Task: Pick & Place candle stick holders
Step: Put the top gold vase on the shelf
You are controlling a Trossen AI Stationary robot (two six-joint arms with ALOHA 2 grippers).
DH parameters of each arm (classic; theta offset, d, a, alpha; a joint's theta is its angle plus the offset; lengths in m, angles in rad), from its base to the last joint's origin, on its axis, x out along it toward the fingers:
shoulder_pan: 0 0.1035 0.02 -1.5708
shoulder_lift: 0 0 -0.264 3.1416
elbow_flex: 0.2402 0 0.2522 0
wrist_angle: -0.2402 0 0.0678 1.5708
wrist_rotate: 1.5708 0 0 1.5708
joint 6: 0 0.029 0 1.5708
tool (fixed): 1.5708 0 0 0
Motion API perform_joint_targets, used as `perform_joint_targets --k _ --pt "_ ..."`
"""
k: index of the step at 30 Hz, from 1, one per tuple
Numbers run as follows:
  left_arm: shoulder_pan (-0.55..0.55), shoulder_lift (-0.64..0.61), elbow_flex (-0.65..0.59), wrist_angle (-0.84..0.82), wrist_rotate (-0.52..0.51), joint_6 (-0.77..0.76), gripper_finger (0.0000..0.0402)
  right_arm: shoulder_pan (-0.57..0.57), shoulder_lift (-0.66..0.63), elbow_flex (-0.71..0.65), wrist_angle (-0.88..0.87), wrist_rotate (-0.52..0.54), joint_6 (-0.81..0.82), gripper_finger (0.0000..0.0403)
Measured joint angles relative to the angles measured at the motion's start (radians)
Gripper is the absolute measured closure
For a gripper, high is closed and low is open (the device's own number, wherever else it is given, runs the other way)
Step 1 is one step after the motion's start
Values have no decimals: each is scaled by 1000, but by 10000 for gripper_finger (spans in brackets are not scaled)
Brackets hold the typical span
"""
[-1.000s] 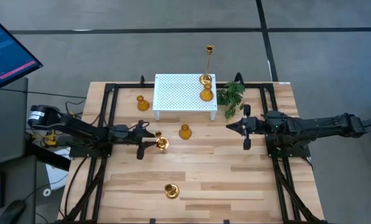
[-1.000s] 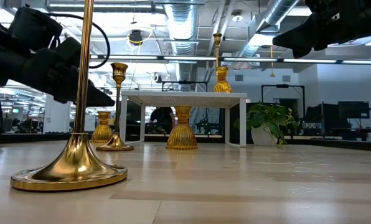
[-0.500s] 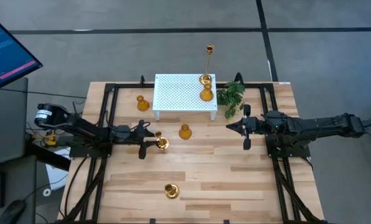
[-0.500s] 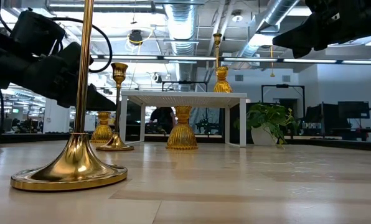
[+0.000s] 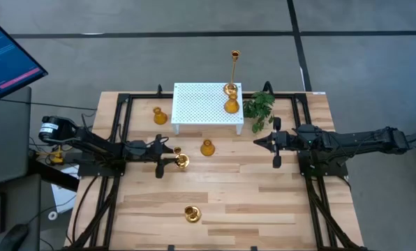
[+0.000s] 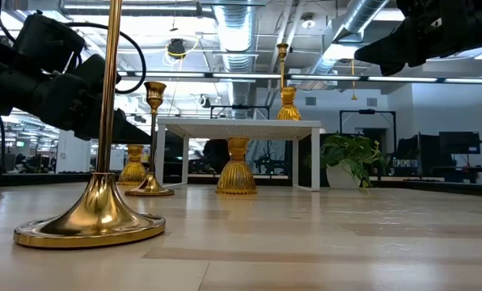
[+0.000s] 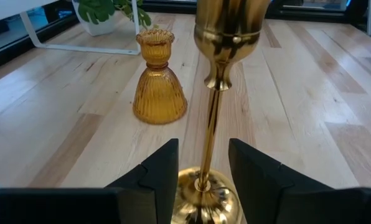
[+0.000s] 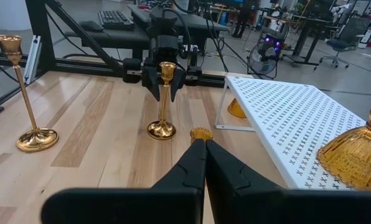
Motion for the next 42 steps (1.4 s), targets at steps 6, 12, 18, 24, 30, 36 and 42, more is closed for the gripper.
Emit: perform_joint_targets --k 6,12,18,24,30,36,42 --pt "0 0 0 -3 1 -5 261 1 0 0 -22 0 29 403" --pt "0 -1 0 -21 53 -32 261 1 0 0 -25 0 27 403" --pt "0 -74 0 -30 53 -35 261 1 0 0 -24 0 26 403" --pt "0 -234 0 -224 53 -2 261 1 0 0 -24 0 26 403" --pt "0 -396 -1 -394 52 -29 261 1 0 0 -22 0 26 403" --pt "0 -528 -1 -559 -47 -3 261 1 0 0 -22 -1 26 403" --pt "0 -586 0 -644 -428 108 261 1 0 0 -22 -1 26 403"
